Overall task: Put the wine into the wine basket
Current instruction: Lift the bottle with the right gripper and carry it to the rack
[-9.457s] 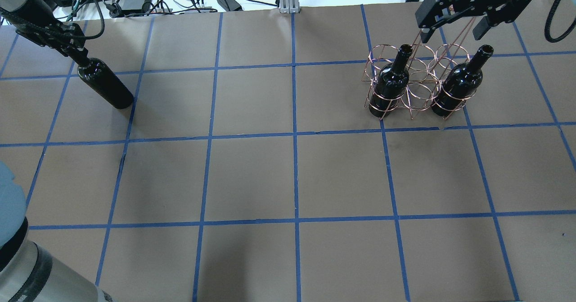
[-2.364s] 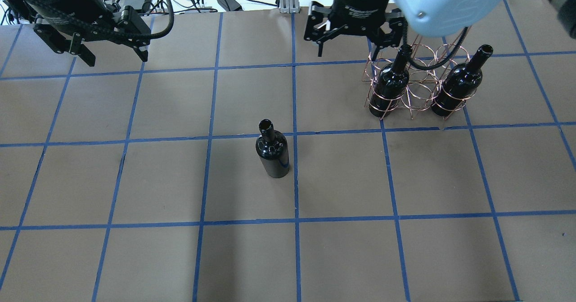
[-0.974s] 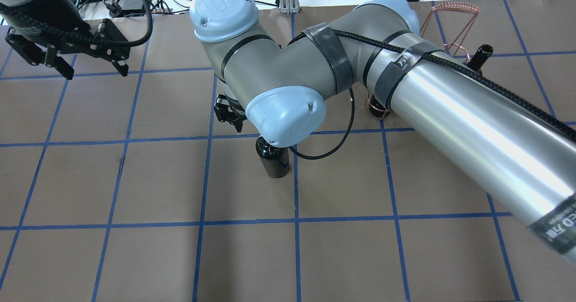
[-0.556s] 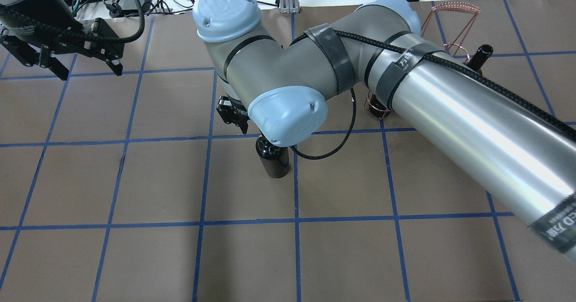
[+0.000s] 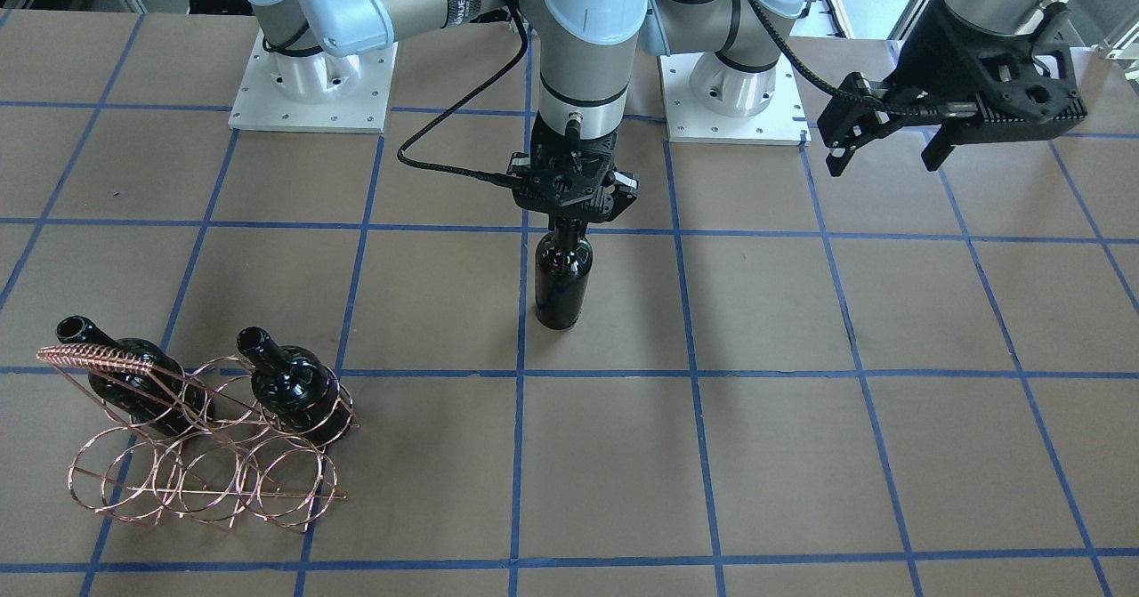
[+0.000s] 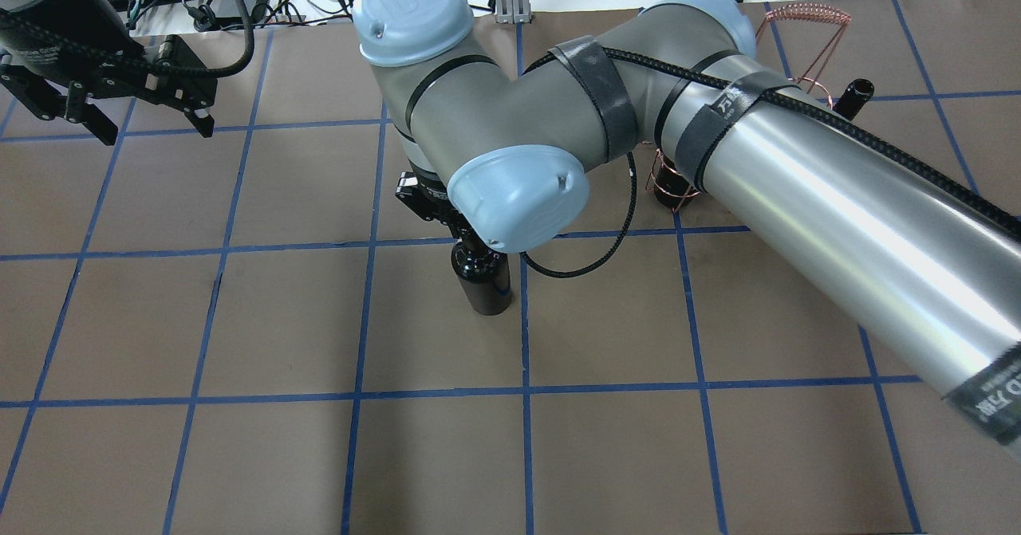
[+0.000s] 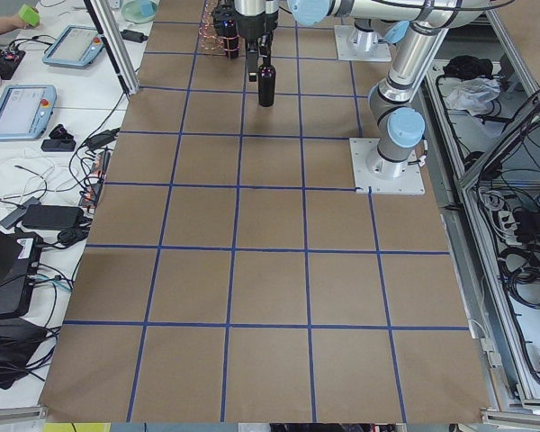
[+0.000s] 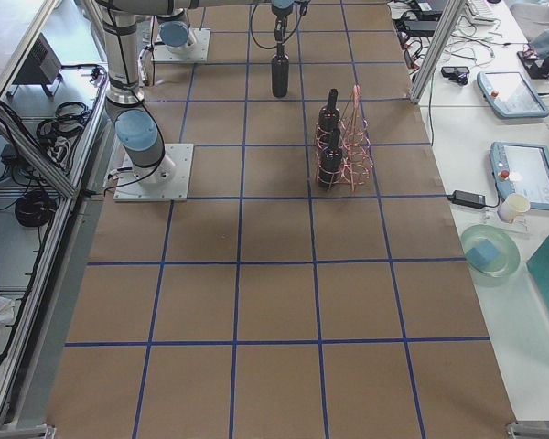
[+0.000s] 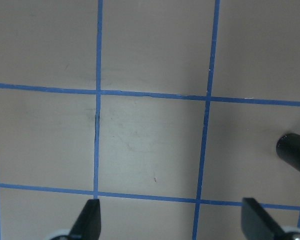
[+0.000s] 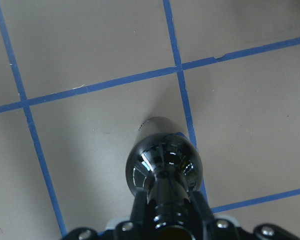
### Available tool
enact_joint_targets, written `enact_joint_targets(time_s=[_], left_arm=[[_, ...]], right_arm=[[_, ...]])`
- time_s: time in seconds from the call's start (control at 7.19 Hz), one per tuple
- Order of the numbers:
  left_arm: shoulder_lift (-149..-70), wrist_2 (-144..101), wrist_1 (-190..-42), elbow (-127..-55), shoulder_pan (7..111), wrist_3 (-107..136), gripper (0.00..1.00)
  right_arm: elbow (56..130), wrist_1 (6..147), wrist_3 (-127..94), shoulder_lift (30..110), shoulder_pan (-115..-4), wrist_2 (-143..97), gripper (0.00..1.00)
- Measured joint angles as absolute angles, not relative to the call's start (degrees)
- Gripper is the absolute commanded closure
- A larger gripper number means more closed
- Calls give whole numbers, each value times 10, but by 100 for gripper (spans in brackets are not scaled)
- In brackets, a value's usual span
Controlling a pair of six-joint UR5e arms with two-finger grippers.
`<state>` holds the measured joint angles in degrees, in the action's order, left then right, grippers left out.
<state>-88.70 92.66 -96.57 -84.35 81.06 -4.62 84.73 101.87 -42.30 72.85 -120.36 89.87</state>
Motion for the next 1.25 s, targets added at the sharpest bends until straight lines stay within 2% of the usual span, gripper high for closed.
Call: enact_joint_targets(time_s=[0.56,1.25], left_arm=[[-887,923,-968,-844,810,-46,0],[-887,918,-968,-843,829,-36,0]], right_arm=[[846,1003,-376,768,-1171,898,99],[895,888,9,888,-947,910,100]])
